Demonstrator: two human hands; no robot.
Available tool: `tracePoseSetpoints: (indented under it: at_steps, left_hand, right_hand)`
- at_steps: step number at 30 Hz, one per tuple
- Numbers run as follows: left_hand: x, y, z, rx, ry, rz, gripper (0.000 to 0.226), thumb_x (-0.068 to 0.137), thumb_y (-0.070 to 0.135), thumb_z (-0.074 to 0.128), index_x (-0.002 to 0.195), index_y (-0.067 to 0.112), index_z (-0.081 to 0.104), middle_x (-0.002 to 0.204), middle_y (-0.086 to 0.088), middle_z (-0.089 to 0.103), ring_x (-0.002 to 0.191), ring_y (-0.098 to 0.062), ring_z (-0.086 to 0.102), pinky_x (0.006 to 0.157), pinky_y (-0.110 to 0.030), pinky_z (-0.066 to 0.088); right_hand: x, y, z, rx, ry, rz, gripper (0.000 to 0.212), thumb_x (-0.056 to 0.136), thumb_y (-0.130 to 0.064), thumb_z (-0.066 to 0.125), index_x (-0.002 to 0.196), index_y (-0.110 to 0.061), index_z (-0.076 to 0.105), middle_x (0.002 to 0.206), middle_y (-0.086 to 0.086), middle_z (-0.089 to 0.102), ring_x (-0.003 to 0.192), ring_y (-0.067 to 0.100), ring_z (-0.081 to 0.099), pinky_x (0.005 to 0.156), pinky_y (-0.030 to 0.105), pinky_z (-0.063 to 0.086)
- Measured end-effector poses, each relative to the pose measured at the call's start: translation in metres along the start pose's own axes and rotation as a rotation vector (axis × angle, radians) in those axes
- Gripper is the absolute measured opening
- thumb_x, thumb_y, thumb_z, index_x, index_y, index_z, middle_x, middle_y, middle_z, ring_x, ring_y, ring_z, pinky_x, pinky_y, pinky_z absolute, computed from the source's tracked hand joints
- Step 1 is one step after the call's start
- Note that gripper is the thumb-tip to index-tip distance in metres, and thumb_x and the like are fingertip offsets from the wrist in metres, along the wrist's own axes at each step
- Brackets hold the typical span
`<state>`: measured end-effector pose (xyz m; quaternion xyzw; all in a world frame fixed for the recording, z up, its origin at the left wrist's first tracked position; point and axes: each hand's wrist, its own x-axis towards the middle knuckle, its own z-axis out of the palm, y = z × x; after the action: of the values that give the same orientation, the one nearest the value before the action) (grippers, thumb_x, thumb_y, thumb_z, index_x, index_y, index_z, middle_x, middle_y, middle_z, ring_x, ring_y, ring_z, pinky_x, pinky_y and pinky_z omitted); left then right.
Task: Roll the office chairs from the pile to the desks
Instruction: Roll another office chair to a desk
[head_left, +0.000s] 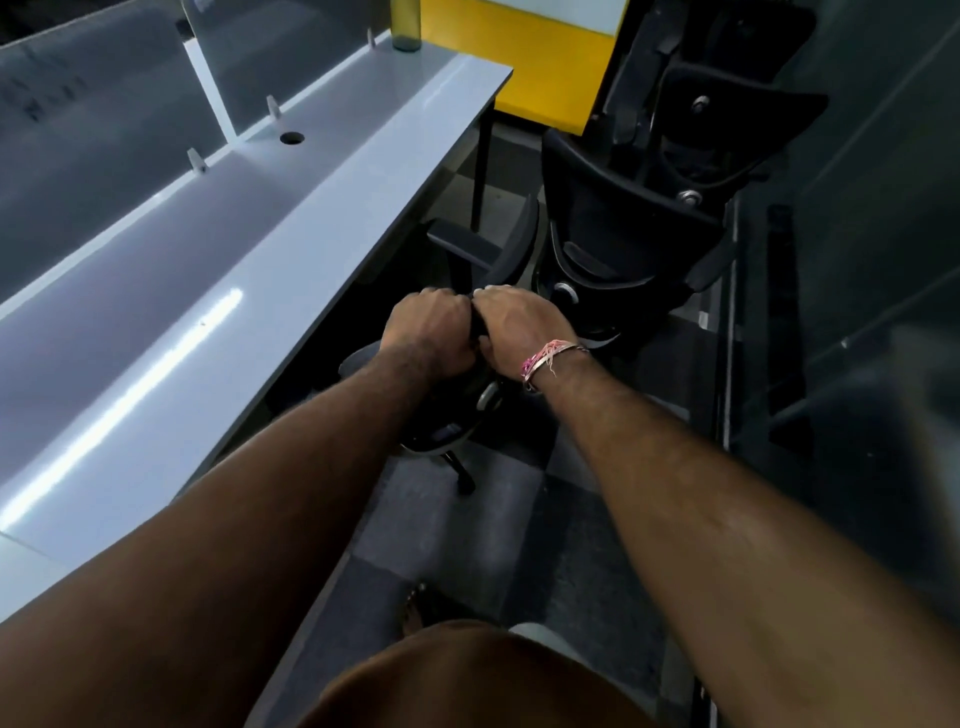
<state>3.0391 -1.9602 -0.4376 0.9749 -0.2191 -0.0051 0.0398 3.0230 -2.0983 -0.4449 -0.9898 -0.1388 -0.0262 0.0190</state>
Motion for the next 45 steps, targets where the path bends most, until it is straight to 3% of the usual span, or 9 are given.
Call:
tracePoseSetpoints:
  at_steps: [4, 8, 13, 19, 23, 26, 35, 40, 45]
  left_hand:
    - [0.04, -0.006, 0.01, -0.021, -0.046, -0.061, 0.032, 0.088, 0.044, 0.064, 0.11, 0.021, 0.072, 0.112, -0.005, 0.071, 0.106, -0.029, 0.067, 0.08, -0.038, 0.051]
    - [0.075, 0.0, 0.021, -0.045, -0.07, -0.109, 0.03, 0.089, 0.042, 0.064, 0.109, 0.021, 0.071, 0.111, -0.004, 0.071, 0.105, -0.028, 0.068, 0.075, -0.035, 0.045]
    - [0.111, 0.015, 0.037, -0.075, -0.131, -0.212, 0.034, 0.086, 0.047, 0.067, 0.106, 0.02, 0.071, 0.109, -0.004, 0.071, 0.102, -0.03, 0.069, 0.072, -0.035, 0.047]
    - [0.145, 0.04, 0.051, -0.123, -0.211, -0.465, 0.019, 0.085, 0.043, 0.067, 0.091, 0.026, 0.061, 0.091, 0.001, 0.067, 0.087, -0.028, 0.07, 0.071, -0.038, 0.053]
    - [0.147, 0.057, 0.055, -0.105, -0.164, -0.603, 0.024, 0.087, 0.042, 0.064, 0.104, 0.025, 0.069, 0.098, -0.001, 0.071, 0.091, -0.03, 0.071, 0.07, -0.038, 0.051]
    - [0.147, 0.069, 0.058, -0.099, -0.156, -0.689, 0.02, 0.091, 0.038, 0.064, 0.102, 0.023, 0.069, 0.088, 0.001, 0.064, 0.09, -0.029, 0.07, 0.068, -0.037, 0.049]
    - [0.122, 0.082, 0.053, -0.044, -0.231, -0.725, 0.021, 0.097, 0.029, 0.061, 0.108, 0.015, 0.071, 0.106, -0.01, 0.07, 0.099, -0.032, 0.069, 0.077, -0.038, 0.049]
    - [0.081, 0.103, 0.054, -0.043, -0.24, -0.731, 0.02, 0.096, 0.031, 0.061, 0.104, 0.016, 0.072, 0.105, -0.008, 0.071, 0.097, -0.03, 0.07, 0.077, -0.038, 0.051]
    - [0.032, 0.126, 0.058, -0.038, -0.275, -0.703, 0.019, 0.093, 0.034, 0.063, 0.1, 0.017, 0.071, 0.1, -0.006, 0.071, 0.094, -0.029, 0.07, 0.076, -0.038, 0.052]
  right_hand:
    - [0.036, 0.026, 0.008, -0.023, -0.017, -0.083, 0.047, 0.09, -0.022, 0.062, 0.134, -0.008, 0.054, 0.138, 0.008, 0.055, 0.133, 0.023, 0.046, 0.114, 0.03, 0.029]
    - [0.067, 0.055, 0.018, -0.076, -0.067, -0.152, 0.045, 0.088, -0.025, 0.063, 0.13, -0.008, 0.056, 0.134, 0.008, 0.057, 0.129, 0.024, 0.049, 0.112, 0.033, 0.032]
    - [0.099, 0.097, 0.038, -0.105, -0.111, -0.285, 0.041, 0.079, -0.029, 0.07, 0.115, -0.012, 0.061, 0.115, 0.004, 0.063, 0.112, 0.023, 0.057, 0.103, 0.034, 0.043]
    - [0.136, 0.143, 0.058, -0.061, -0.057, -0.533, 0.029, 0.068, -0.027, 0.073, 0.092, -0.016, 0.062, 0.093, 0.002, 0.064, 0.091, 0.024, 0.06, 0.088, 0.035, 0.048]
    - [0.15, 0.157, 0.065, -0.047, -0.041, -0.705, 0.027, 0.064, -0.027, 0.073, 0.085, -0.016, 0.06, 0.085, 0.003, 0.063, 0.081, 0.026, 0.059, 0.079, 0.037, 0.046]
    - [0.152, 0.161, 0.067, -0.065, -0.043, -0.755, 0.027, 0.065, -0.028, 0.071, 0.087, -0.017, 0.06, 0.086, 0.004, 0.064, 0.081, 0.027, 0.059, 0.076, 0.038, 0.046]
    - [0.123, 0.146, 0.073, -0.015, -0.022, -0.72, 0.018, 0.073, -0.025, 0.065, 0.089, -0.019, 0.061, 0.088, 0.003, 0.065, 0.084, 0.027, 0.06, 0.075, 0.038, 0.043]
    - [0.088, 0.137, 0.068, 0.009, -0.089, -0.759, 0.018, 0.073, -0.033, 0.065, 0.086, -0.022, 0.061, 0.087, -0.001, 0.066, 0.084, 0.025, 0.063, 0.069, 0.033, 0.044]
    - [0.043, 0.121, 0.06, -0.12, -0.147, -0.898, 0.022, 0.076, -0.043, 0.063, 0.087, -0.024, 0.065, 0.087, -0.001, 0.068, 0.082, 0.024, 0.066, 0.063, 0.031, 0.042]
